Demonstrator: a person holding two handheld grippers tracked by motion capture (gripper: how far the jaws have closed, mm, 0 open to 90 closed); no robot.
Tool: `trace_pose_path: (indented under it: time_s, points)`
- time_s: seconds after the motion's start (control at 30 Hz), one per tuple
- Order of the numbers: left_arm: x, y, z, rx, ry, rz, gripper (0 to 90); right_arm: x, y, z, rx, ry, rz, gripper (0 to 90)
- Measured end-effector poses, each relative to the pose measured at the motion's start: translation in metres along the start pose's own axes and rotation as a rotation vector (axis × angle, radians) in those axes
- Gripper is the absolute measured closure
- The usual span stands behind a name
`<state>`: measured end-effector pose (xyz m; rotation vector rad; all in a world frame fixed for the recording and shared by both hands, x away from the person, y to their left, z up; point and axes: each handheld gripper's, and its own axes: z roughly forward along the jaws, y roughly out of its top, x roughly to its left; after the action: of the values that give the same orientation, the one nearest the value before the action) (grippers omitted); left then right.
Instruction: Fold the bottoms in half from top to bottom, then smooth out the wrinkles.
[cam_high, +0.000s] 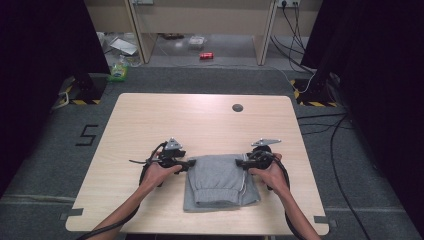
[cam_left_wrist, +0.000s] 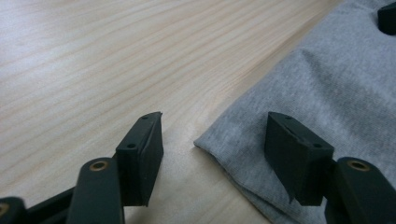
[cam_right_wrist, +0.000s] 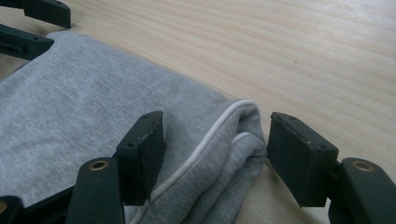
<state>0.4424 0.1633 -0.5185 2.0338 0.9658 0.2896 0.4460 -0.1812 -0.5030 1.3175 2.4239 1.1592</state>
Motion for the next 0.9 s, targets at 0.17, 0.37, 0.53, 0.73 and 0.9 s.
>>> trace_pose_path:
  time_s: [0.17,0.37,0.53,0.73,0.9]
  points:
    - [-0.005,0.000,0.000,0.002,-0.018,0.038,50.3,-0.002,-0.004,0.001,-0.013,0.021,0.005,39.9]
    - [-0.009,-0.001,0.000,-0.007,-0.019,0.063,63.5,-0.003,-0.006,0.002,-0.027,0.030,0.006,44.2]
    - [-0.012,-0.002,0.000,-0.017,-0.016,0.074,70.2,-0.003,-0.007,0.001,-0.032,0.027,0.025,50.8]
    - [-0.011,-0.003,-0.001,-0.025,-0.018,0.068,74.0,-0.005,-0.009,0.000,-0.043,0.035,0.064,53.9]
    - [-0.009,-0.003,-0.002,-0.028,-0.016,0.068,80.9,-0.006,-0.009,0.000,-0.061,0.037,0.084,59.3]
